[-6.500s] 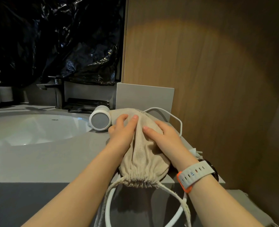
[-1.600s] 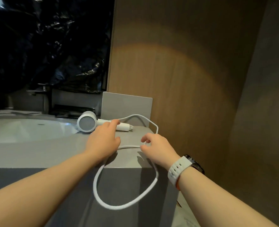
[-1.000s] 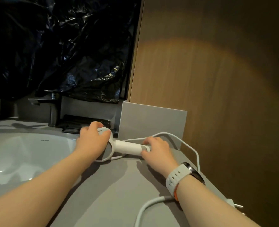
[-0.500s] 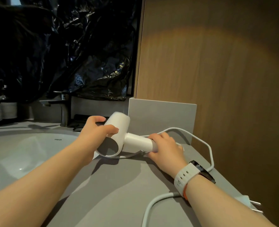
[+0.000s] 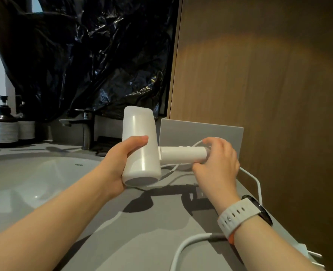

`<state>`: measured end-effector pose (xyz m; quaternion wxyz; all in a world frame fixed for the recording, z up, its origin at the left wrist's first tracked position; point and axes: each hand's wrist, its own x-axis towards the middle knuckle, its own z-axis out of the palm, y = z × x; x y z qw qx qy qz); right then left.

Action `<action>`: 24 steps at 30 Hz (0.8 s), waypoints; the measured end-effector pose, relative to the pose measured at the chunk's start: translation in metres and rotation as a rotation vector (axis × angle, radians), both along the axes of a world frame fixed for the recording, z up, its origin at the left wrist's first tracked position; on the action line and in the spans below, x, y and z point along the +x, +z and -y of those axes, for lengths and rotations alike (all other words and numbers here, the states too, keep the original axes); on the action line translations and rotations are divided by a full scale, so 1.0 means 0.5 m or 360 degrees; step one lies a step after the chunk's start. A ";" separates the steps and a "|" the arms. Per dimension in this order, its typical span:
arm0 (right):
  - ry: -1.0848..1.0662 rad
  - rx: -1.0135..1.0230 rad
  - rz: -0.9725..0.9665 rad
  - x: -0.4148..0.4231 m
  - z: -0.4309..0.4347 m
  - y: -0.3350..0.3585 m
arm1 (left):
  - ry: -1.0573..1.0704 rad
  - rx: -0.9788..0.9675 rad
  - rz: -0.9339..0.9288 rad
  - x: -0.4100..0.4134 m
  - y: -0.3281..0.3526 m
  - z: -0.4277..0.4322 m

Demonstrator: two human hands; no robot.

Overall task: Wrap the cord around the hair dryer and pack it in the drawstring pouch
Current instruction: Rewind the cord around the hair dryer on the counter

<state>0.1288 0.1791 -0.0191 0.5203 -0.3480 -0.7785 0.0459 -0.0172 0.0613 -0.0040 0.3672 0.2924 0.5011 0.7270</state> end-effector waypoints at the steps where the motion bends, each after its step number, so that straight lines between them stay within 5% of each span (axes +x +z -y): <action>1: 0.0036 -0.0113 -0.0197 0.001 0.007 0.006 | 0.0020 0.0024 0.0019 0.000 -0.002 -0.003; 5: 0.0518 -0.0838 -0.1109 0.003 0.025 0.024 | 0.0054 0.0175 0.0159 -0.011 -0.001 0.000; 10: 0.1151 -0.1839 -0.1500 -0.008 0.042 0.032 | -0.0062 0.0214 0.0136 -0.007 -0.004 0.005; 16: 0.1360 -0.1968 -0.2083 0.011 0.040 0.037 | -0.0239 0.0029 0.0046 0.019 -0.012 -0.003; 24: 0.1492 -0.1950 -0.2178 0.026 0.036 0.046 | -0.0090 0.0184 -0.0070 0.014 -0.006 -0.010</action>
